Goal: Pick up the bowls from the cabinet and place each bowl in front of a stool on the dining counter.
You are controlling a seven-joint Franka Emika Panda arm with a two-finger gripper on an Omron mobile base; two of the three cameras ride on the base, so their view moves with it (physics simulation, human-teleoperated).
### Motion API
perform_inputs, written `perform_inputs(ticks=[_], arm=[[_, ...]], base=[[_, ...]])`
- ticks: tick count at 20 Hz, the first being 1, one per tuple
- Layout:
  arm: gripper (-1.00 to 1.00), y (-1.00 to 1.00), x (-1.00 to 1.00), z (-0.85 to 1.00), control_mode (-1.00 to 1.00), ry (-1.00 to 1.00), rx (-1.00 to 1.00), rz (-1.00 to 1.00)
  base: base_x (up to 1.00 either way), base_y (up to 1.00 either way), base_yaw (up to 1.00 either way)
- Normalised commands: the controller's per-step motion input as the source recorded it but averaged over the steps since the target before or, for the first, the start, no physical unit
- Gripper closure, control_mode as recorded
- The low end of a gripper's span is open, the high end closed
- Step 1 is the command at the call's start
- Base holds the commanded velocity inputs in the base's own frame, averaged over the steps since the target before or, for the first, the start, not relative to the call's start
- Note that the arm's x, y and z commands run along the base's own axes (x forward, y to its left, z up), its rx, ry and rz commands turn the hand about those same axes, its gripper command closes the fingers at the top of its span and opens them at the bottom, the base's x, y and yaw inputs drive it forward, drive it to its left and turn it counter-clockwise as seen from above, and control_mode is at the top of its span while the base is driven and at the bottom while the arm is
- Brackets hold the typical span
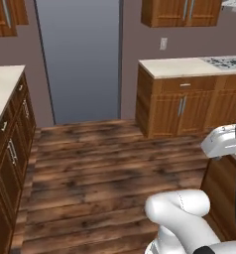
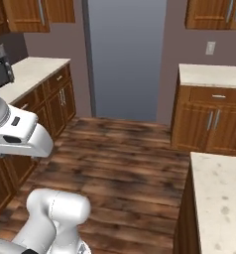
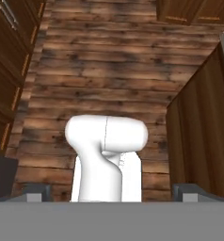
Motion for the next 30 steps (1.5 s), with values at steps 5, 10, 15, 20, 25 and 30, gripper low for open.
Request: perform_inputs(ticks=[5, 10, 15, 20, 25, 30], arm=[[-1.00, 0.00, 0.00, 0.00, 1.00, 0.00, 0.00, 0.00], [-1.00, 0.00, 0.00, 0.00, 1.00, 0.00, 0.00, 0.00], [-1.00, 0.00, 0.00, 0.00, 1.00, 0.00, 0.00, 0.00], [-1.00, 0.00, 0.00, 0.00, 1.00, 0.00, 0.00, 0.00], [-1.00, 0.00, 0.00, 0.00, 1.00, 0.00, 0.00, 0.00], [-1.00, 0.00, 0.00, 0.00, 1.00, 0.00, 0.00, 0.00]], base=[[1.00, 0.13, 0.06], [1.00, 0.14, 0.07], [1.00, 0.18, 0.06], [1.00, 0.20, 0.06], [1.00, 0.22, 0.07], [1.00, 0.26, 0.10]])
